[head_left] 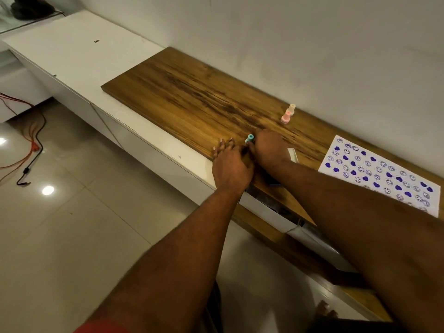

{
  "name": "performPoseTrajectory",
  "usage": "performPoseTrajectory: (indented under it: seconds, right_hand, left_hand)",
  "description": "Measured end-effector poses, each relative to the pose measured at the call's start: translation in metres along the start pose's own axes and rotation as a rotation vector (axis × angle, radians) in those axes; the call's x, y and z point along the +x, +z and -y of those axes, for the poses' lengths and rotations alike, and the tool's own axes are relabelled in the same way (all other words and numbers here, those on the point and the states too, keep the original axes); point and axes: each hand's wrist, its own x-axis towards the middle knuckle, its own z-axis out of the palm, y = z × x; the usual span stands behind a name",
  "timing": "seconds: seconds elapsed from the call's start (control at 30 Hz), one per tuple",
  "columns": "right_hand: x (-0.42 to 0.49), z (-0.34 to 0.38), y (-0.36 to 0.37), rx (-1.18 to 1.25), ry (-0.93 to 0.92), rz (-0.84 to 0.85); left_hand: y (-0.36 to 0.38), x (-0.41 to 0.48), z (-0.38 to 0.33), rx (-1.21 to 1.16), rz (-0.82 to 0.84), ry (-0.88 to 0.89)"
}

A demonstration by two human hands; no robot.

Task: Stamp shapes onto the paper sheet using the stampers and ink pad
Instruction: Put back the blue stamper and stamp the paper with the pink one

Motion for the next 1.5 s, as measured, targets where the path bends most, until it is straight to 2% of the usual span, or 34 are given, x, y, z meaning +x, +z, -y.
performPoseTrajectory:
  seconds: [0.2,0.3,0.43,0.5,0.63,0.87,1.1,1.27,1.37,1.5]
  right_hand:
    - [0.004,-0.012,0.003,0.133,-0.012,0.000]
    - [0.007,-0.025,-0.014,0.259,-0.026,-0.058]
    - [0.026,-0.059,-0.034,0.169,0.047,-0.183]
    - [0.038,-0.075,-0.039,0.078,0.107,-0.135]
    - [0.052,-0.093,-0.037,-0.055,0.099,-0.022]
    - [0.063,-0.105,-0.031,-0.021,0.109,0.033]
    - [0.046,-0.098,-0.029,0.016,0.123,0.018]
    - [0.029,-0.079,-0.036,0.195,0.104,-0.004]
    - [0.006,-0.058,-0.035,0.264,0.033,-0.015]
    - [-0.020,-0.035,-0.029,0.268,-0.041,0.054]
  left_hand:
    - [0.004,0.002,-0.005,-0.038,-0.010,-0.031]
    - [0.003,0.003,-0.007,-0.036,-0.035,-0.056]
    - [-0.001,0.002,-0.011,-0.106,-0.055,-0.081]
    - [-0.002,0.002,-0.013,-0.132,-0.063,-0.089]
    - [-0.008,0.001,-0.018,-0.162,-0.042,-0.114]
    - [-0.010,0.003,-0.019,-0.163,-0.046,-0.131]
    - [-0.007,0.003,-0.015,-0.154,-0.071,-0.097]
    - [-0.008,0.002,-0.015,-0.130,-0.078,-0.071]
    - [-0.010,-0.001,-0.013,-0.083,-0.035,-0.053]
    - [-0.011,-0.007,-0.007,-0.007,-0.005,-0.017]
